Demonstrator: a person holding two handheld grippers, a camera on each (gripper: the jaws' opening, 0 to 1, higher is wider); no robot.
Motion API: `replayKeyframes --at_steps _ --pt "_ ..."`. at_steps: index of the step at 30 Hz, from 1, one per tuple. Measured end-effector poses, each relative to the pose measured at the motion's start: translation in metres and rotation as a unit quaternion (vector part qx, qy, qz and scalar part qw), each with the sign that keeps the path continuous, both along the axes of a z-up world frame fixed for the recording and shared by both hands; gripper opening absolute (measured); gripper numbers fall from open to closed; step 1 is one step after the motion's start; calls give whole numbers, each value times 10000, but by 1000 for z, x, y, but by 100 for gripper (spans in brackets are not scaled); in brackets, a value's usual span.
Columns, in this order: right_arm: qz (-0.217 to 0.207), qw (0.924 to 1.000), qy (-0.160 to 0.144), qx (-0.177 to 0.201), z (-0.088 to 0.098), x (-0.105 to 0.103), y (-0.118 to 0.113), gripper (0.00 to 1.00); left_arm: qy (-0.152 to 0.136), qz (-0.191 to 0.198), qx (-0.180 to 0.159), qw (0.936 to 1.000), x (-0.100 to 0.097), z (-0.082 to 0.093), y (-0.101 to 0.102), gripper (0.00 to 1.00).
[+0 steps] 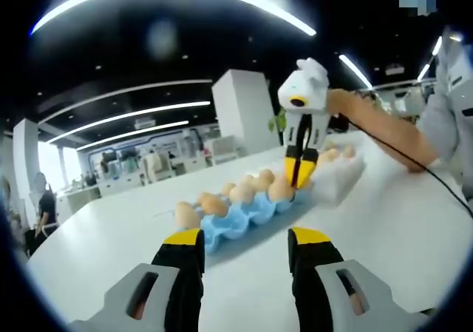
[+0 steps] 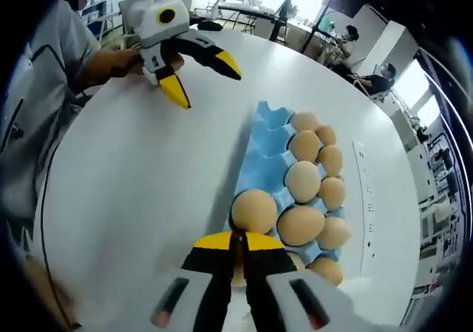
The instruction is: Pick up the eggs on the table and place them into the egg tray on the table
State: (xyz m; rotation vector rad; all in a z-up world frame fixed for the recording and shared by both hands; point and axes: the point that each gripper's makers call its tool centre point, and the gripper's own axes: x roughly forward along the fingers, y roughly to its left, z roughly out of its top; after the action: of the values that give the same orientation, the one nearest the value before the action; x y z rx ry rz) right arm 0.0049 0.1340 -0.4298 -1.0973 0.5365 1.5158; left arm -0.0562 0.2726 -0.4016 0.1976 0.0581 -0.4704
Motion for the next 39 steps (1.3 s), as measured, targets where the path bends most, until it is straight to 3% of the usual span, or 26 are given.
replayKeyframes --at_steps 39 --pt "45 10000 -41 -30 -1 -1 3 5 6 -6 -7 10000 0 -1 0 46"
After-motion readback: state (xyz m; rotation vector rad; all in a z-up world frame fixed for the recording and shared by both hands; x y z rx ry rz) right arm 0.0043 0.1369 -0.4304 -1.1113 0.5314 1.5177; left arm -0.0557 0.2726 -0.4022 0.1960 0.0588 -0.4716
